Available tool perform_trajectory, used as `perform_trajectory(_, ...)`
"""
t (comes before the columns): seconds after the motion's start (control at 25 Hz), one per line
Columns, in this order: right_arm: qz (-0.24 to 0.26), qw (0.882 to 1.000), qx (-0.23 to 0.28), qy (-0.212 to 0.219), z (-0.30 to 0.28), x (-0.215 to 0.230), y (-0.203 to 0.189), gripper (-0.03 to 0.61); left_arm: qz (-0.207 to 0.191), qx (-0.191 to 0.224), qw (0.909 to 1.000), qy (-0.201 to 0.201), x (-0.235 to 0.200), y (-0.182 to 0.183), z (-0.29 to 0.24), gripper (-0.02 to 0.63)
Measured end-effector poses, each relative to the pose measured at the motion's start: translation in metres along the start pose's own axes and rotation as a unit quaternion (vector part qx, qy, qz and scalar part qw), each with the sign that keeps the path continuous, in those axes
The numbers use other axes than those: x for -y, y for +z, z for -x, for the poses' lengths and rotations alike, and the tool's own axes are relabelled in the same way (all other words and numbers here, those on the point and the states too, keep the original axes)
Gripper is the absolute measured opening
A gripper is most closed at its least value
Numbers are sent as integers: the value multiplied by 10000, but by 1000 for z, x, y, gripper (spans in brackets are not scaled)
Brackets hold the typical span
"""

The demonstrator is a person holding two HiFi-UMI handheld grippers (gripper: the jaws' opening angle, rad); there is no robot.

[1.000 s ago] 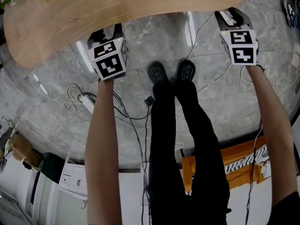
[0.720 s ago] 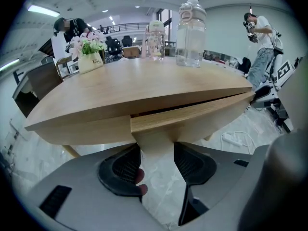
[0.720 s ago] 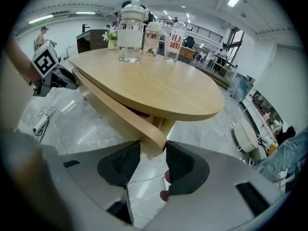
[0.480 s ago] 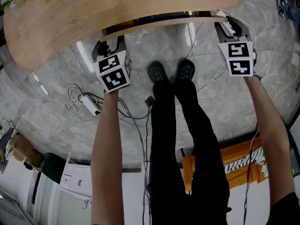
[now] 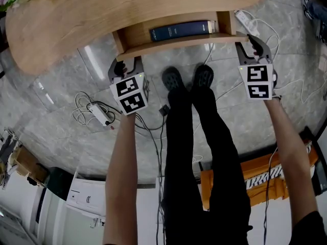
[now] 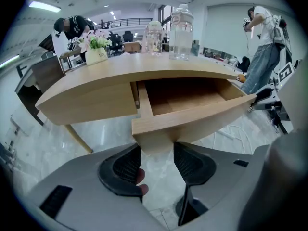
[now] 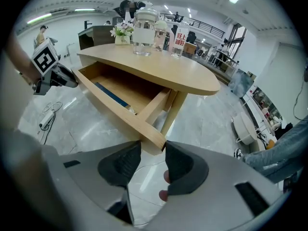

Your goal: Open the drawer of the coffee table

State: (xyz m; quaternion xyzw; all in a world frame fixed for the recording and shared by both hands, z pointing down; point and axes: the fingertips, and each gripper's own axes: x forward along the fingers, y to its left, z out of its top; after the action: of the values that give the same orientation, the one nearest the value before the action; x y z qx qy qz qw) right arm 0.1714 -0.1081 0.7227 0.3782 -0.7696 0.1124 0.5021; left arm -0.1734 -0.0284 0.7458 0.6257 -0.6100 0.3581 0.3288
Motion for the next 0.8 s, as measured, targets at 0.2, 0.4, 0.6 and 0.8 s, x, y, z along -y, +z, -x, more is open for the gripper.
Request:
perform_trajectory(0.2,-29,10000,-73,25,7,-8,-13,161,73,-51,10000,41,6,-17,10,218)
perform_trajectory(0.4,-9,9998,-168,48,16,-15,-27,161,157,-128,9998,24,14,-34,20,213)
perform_trajectory(0.6,-59,9996,-254,92,24,-26,-40,161,184,-237,9995,21,17,-48,27,213)
perform_trajectory(0.8,-91,9994,-318,111,23,-30,-44,160,169,-310,9994,8,15,-53,25,212)
